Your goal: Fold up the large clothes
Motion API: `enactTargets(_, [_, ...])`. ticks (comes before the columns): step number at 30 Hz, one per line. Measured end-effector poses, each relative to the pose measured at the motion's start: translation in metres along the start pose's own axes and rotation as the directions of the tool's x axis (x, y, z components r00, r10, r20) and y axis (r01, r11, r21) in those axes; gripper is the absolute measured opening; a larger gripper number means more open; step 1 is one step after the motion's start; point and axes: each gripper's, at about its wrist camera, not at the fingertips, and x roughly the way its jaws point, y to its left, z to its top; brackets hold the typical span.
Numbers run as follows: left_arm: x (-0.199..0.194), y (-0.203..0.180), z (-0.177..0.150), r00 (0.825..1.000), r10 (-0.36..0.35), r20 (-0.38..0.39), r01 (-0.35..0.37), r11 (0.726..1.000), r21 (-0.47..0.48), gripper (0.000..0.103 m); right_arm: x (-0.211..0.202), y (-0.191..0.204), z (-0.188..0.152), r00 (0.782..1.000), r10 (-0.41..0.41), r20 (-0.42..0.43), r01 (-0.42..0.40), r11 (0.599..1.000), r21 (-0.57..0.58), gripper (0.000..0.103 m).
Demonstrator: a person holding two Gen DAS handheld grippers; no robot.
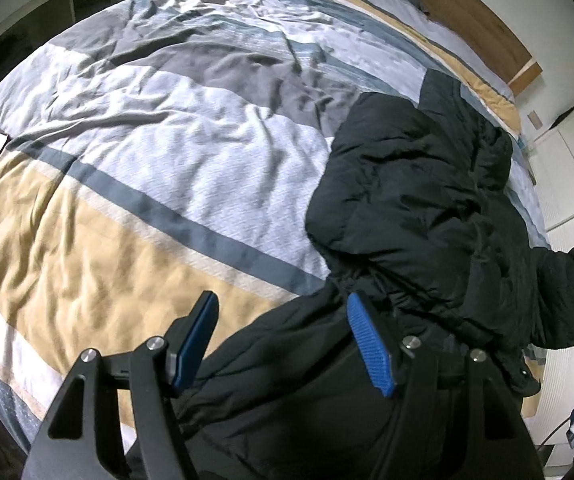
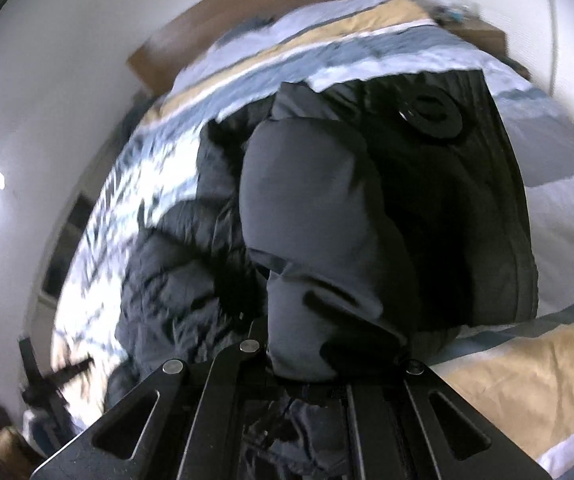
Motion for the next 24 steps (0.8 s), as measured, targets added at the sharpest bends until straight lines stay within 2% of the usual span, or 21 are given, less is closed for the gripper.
enactTargets(5, [0.001,0.010,-0.003,1.000,-0.002,-0.007,0.002,1.000,-0.015,0.065,0.023,0.045,-0.021,0.993,-0.062,-0.100,0.042,0.981,-0.191,0.005])
enactTargets(12, [0.001,0.015,-0.004,1.000,0.002,-0.006,-0.002,1.000,-0.018,0.065,0.063,0.079,-0.057,0.968,-0.149,-0.203,0.067,0.929,-0.364,0.006])
enactTargets(21, [0.001,0.019,-0.006,1.000,0.009,-0.008,-0.009,1.000,-0.021,0.065,0.091,0.104,-0.094,0.939,-0.247,-0.238,0.088,0.844,-0.529,0.011])
enactTargets(24, [0.001,0.015,-0.007,1.000,0.010,-0.007,-0.010,1.000,-0.015,0.065,0.093,0.113,-0.107,0.933,-0.282,-0.224,0.092,0.788,-0.609,0.018])
